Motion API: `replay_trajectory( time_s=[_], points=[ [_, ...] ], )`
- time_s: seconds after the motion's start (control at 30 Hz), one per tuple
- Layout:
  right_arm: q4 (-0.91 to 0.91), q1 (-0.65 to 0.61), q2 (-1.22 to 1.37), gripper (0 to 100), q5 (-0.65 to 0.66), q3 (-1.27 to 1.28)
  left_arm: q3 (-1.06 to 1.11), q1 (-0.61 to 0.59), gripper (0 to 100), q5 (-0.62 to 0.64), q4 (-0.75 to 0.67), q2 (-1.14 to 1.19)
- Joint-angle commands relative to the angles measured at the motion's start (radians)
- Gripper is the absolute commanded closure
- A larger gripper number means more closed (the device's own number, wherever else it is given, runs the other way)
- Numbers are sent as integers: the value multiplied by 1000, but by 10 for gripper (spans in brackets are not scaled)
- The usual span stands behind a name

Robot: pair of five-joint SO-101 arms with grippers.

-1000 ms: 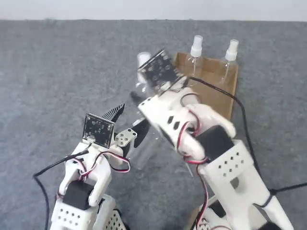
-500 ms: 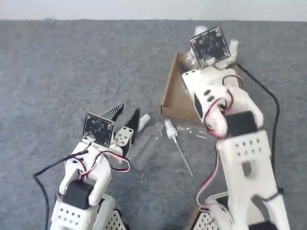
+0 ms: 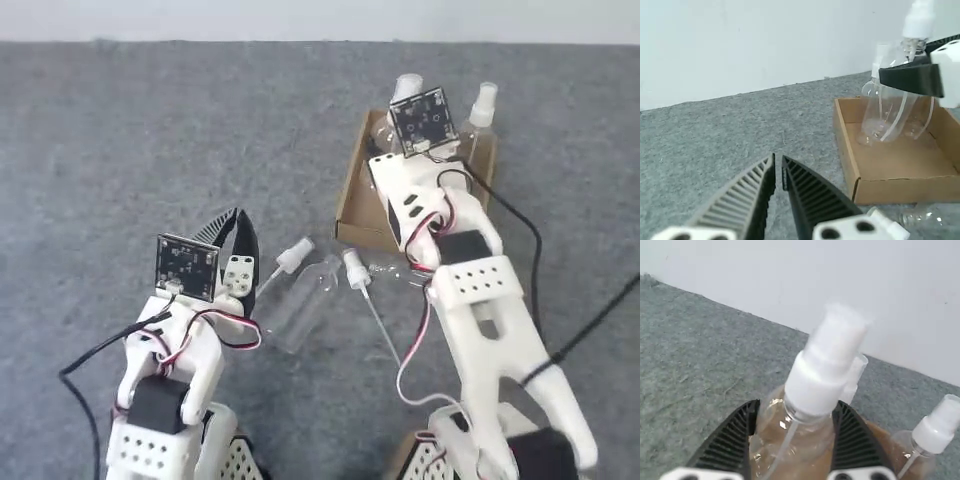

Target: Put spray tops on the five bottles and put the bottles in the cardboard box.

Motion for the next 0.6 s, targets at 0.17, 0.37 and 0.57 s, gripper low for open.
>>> replay_trajectory(
  time_s=[0.17, 0.37, 0.57],
  points=[
    [-211, 31, 179, 993, -12, -15, 13, -9, 988, 0, -31, 11],
    [-263, 50, 269, 993, -12, -15, 13, -6, 988, -2, -32, 9],
    [-298, 42, 334, 993, -12, -18, 13, -9, 988, -3, -32, 9]
  ],
)
